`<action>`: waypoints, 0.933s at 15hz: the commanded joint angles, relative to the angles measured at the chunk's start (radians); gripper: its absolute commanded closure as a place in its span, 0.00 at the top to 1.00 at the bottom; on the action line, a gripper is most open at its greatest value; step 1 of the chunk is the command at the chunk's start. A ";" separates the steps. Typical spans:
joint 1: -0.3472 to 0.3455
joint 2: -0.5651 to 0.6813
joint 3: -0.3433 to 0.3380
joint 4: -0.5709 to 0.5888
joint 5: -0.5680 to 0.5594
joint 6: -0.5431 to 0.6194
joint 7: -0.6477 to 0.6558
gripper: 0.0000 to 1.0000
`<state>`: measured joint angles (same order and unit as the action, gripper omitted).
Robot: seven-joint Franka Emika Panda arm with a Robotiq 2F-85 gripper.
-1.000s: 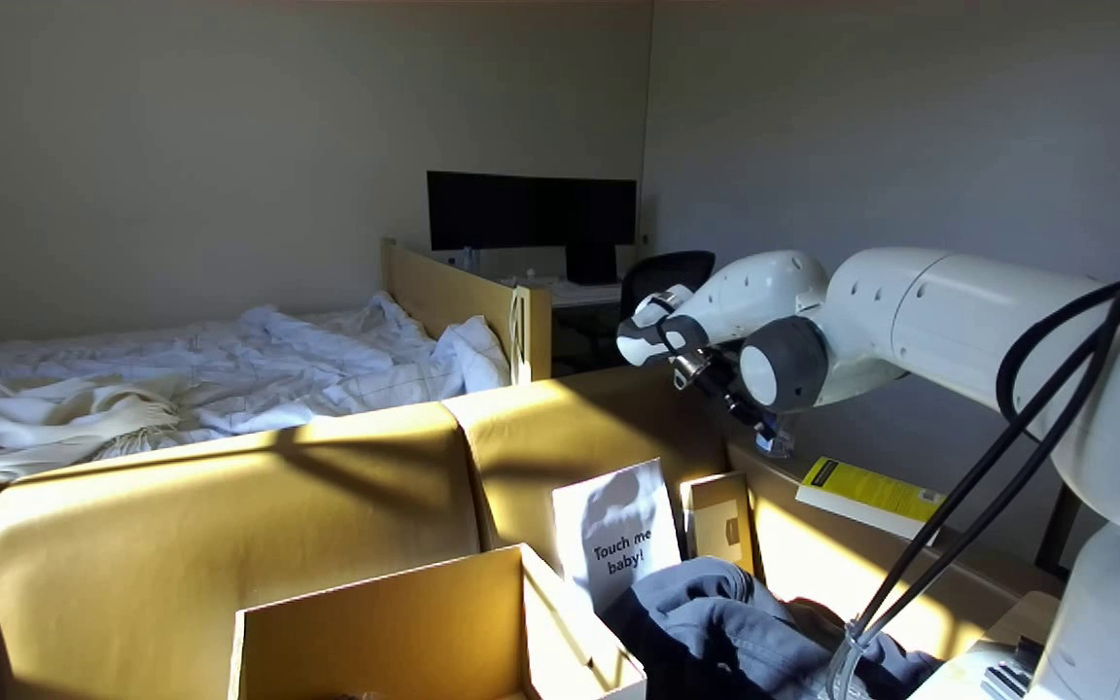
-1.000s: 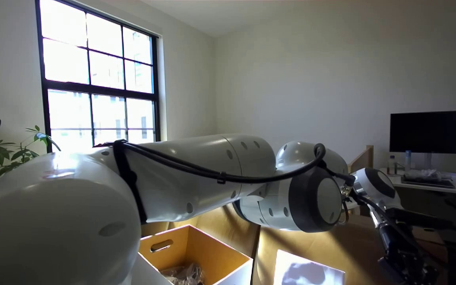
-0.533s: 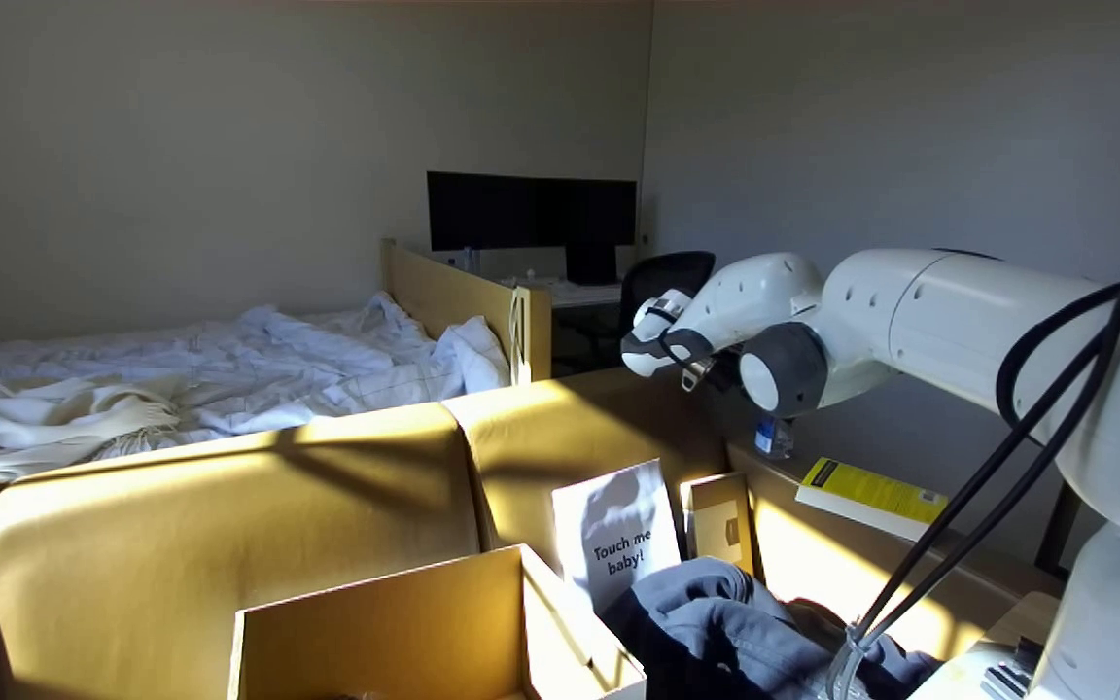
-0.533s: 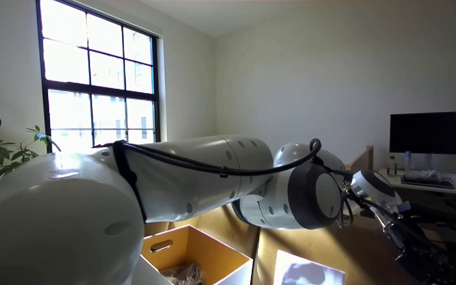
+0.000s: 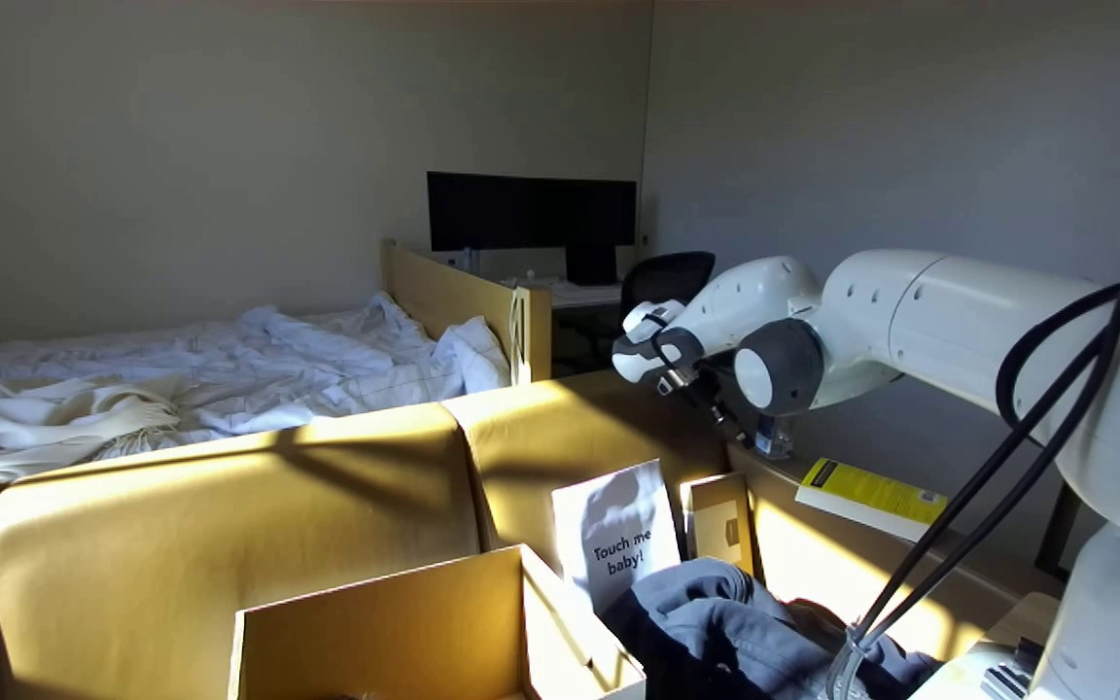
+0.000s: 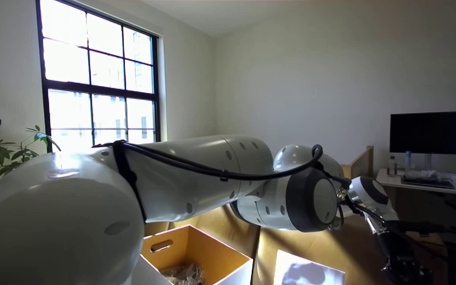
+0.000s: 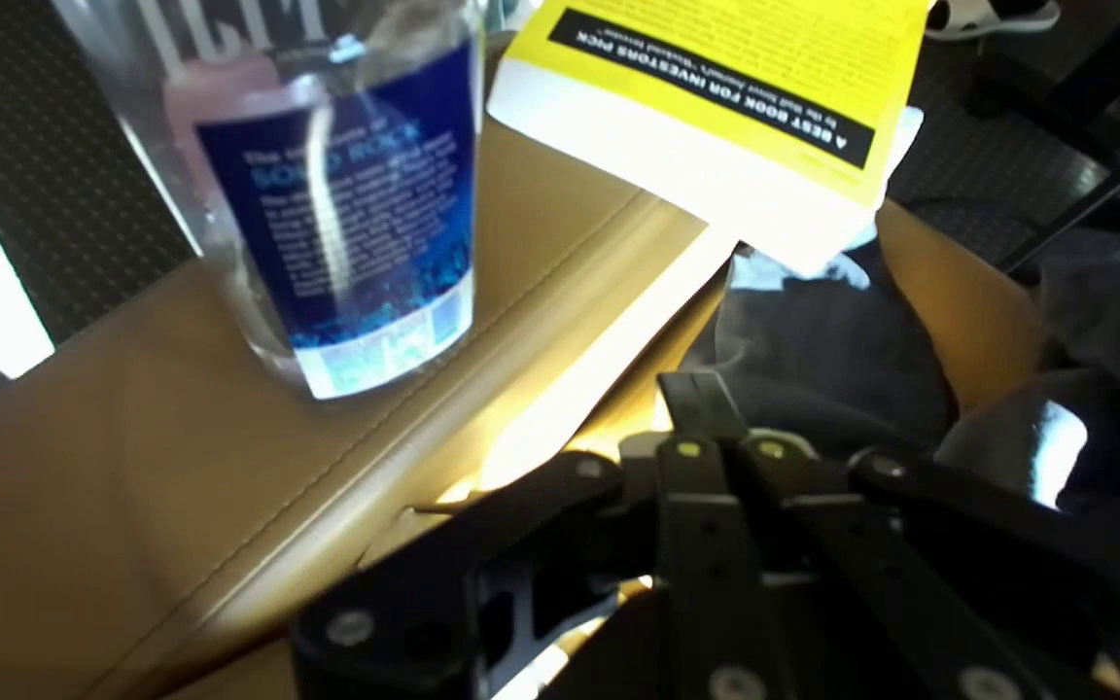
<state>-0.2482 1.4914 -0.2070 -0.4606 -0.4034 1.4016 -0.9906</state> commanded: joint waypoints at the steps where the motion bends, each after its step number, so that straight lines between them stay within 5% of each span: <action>1: -0.021 -0.003 0.058 0.021 0.097 0.051 0.074 0.00; 9: -0.033 -0.010 0.044 0.029 0.106 0.008 0.013 0.00; 14: -0.014 -0.009 0.052 0.007 0.105 -0.143 -0.108 0.00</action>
<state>-0.2786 1.4827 -0.1542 -0.4249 -0.2943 1.3265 -1.0187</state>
